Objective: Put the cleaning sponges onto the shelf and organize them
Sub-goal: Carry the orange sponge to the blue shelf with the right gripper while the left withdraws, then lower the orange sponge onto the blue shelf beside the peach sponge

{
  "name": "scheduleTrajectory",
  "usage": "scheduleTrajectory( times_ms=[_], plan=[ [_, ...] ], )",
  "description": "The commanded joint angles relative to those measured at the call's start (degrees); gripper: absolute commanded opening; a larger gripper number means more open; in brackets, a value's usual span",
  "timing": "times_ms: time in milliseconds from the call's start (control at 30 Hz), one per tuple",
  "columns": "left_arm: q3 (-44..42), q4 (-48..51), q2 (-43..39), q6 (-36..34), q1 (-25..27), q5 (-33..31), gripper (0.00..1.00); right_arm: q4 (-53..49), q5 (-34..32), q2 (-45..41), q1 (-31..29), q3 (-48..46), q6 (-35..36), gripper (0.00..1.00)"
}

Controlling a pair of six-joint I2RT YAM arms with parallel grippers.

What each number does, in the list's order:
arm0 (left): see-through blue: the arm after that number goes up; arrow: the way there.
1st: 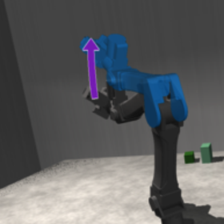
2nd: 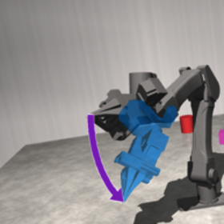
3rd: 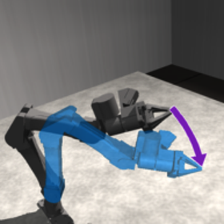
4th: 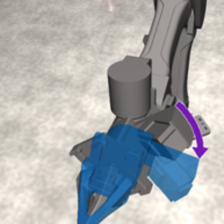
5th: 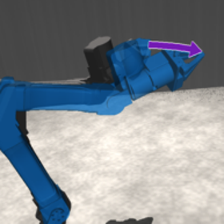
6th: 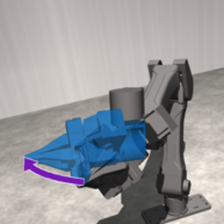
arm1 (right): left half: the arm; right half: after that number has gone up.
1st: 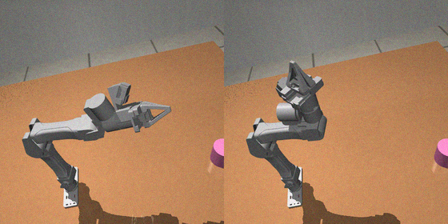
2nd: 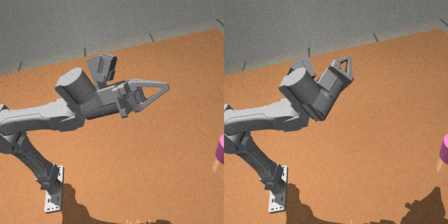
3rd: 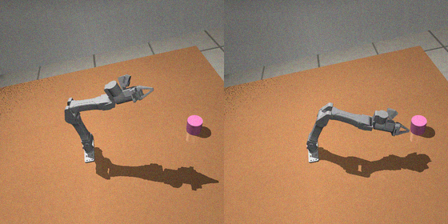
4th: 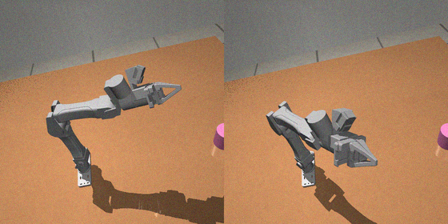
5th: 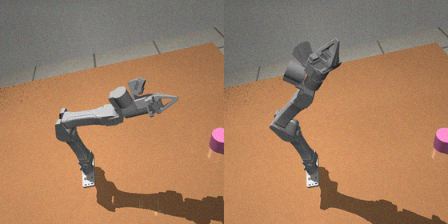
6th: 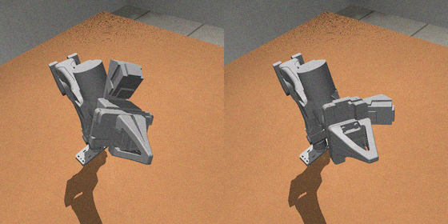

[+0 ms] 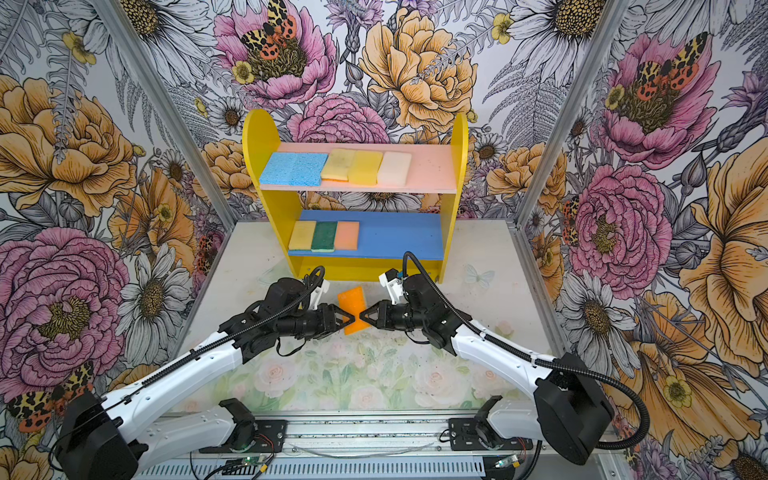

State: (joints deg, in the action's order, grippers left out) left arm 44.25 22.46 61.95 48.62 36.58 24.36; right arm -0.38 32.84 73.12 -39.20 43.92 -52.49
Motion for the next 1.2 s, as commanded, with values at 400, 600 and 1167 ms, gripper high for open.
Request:
scheduleTrajectory(
  times_ms=[400, 600, 1167],
  plan=[
    [3.7, 20.2, -13.1, -11.3, -14.7, -3.6, 0.90, -1.9, -4.3, -1.1, 2.1, 4.6, 1.9, 0.17],
    [6.4, 25.9, -13.4, -18.0, -21.7, -5.0, 0.99, -2.8, -8.3, 0.2, 5.7, 8.9, 2.1, 0.17],
    [4.5, 26.3, -10.5, -26.8, -37.4, -0.6, 0.99, -2.7, -13.7, 14.4, 10.4, 27.3, 5.4, 0.17]
  ],
)
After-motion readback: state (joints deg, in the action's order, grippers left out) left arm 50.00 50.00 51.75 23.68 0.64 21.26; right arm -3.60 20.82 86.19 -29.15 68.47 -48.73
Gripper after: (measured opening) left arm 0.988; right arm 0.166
